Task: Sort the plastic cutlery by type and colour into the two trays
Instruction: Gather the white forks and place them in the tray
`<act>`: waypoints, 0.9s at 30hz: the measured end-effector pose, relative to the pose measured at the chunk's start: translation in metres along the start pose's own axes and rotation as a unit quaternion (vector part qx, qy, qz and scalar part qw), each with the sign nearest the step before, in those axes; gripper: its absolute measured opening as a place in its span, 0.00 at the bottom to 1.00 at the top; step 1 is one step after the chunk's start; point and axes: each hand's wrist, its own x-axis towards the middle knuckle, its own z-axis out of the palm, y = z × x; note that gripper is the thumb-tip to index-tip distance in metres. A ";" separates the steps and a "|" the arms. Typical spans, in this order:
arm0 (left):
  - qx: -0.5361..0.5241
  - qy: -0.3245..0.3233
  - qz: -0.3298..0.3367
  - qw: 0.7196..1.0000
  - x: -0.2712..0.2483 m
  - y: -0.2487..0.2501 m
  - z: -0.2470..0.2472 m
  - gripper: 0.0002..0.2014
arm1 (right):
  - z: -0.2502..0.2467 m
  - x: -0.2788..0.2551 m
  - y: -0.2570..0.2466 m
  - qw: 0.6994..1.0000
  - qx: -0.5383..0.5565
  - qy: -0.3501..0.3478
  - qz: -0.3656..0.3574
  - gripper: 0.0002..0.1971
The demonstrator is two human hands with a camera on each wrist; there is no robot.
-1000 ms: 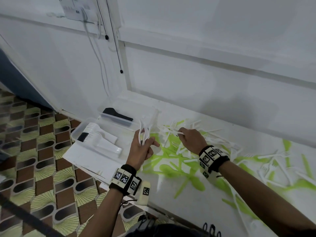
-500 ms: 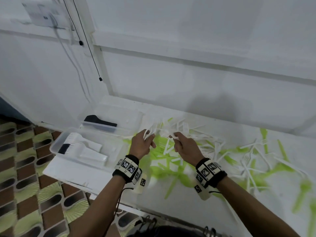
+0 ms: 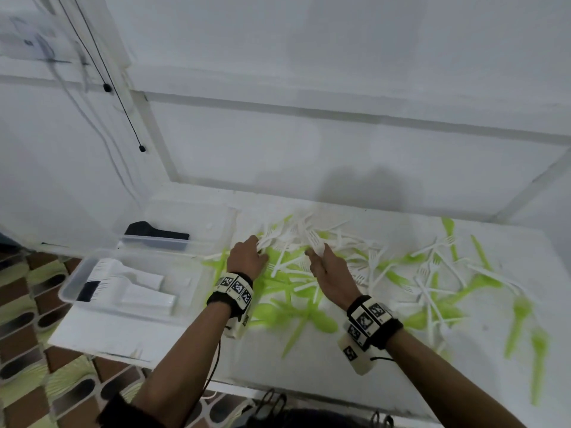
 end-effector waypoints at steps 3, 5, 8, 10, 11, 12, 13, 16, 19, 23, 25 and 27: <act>-0.023 0.009 0.036 0.999 -0.009 -0.004 -0.006 0.17 | 0.004 0.003 0.004 0.999 -0.032 0.015 -0.012 0.15; -0.036 0.003 0.043 0.998 -0.016 -0.004 -0.015 0.18 | 0.009 0.008 0.005 0.999 -0.022 0.021 -0.019 0.10; -0.079 -0.015 0.031 0.996 -0.029 -0.004 -0.028 0.20 | 0.018 0.021 0.005 0.999 -0.031 0.012 0.004 0.09; -0.115 -0.024 0.027 0.993 -0.038 -0.008 -0.036 0.20 | 0.023 0.030 0.002 0.999 -0.043 0.021 0.010 0.12; -0.120 -0.030 0.027 0.992 -0.043 -0.010 -0.040 0.20 | 0.025 0.034 0.000 0.999 -0.044 0.025 0.015 0.14; -0.123 -0.036 0.026 0.991 -0.049 -0.013 -0.043 0.18 | 0.027 0.038 -0.005 0.998 -0.045 0.025 0.020 0.16; -0.124 -0.039 0.023 0.991 -0.055 -0.015 -0.046 0.15 | 0.029 0.043 -0.010 0.998 -0.049 0.019 0.026 0.18; -0.126 -0.023 0.016 0.992 -0.070 -0.023 -0.050 0.13 | 0.038 0.055 -0.024 0.997 -0.056 -0.027 0.054 0.27; -0.106 -0.034 0.005 0.994 -0.084 -0.029 -0.051 0.07 | 0.057 0.072 -0.026 0.997 -0.060 -0.039 0.038 0.25; -0.174 0.002 -0.013 0.985 -0.103 -0.038 -0.050 0.06 | 0.084 0.088 -0.032 0.994 -0.083 -0.065 -0.006 0.24; -0.264 0.042 -0.059 0.962 -0.110 -0.039 -0.053 0.07 | 0.096 0.094 -0.033 0.992 -0.097 -0.072 -0.041 0.22; -0.316 0.068 -0.080 0.943 -0.116 -0.040 -0.061 0.07 | 0.108 0.100 -0.032 0.985 -0.130 -0.080 -0.078 0.21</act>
